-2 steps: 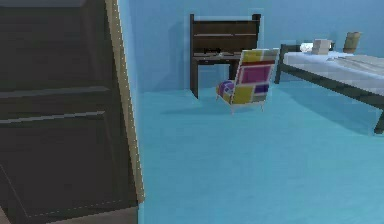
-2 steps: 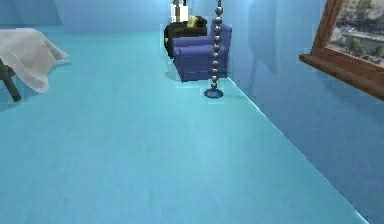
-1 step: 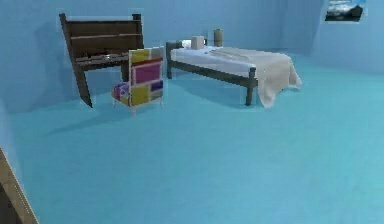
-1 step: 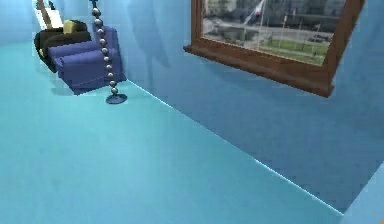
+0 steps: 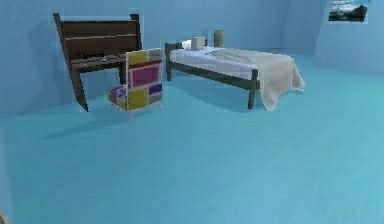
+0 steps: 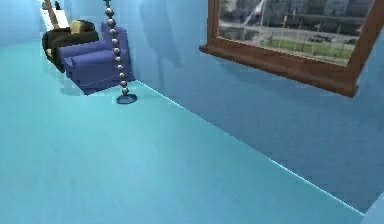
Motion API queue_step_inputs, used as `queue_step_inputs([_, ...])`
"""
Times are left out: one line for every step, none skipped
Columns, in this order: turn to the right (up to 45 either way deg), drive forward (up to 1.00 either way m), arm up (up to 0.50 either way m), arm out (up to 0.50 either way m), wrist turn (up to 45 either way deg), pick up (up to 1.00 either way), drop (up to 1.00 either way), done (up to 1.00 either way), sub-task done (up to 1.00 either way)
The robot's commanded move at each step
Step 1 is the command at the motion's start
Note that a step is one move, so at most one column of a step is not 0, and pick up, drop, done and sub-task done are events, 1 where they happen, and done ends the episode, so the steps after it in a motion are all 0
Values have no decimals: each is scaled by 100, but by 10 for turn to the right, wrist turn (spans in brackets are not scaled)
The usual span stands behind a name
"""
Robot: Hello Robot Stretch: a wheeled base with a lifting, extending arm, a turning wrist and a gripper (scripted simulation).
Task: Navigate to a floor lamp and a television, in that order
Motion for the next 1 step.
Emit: queue_step_inputs([-270, 0, 0, 0, 0, 0, 0, 0, 0])
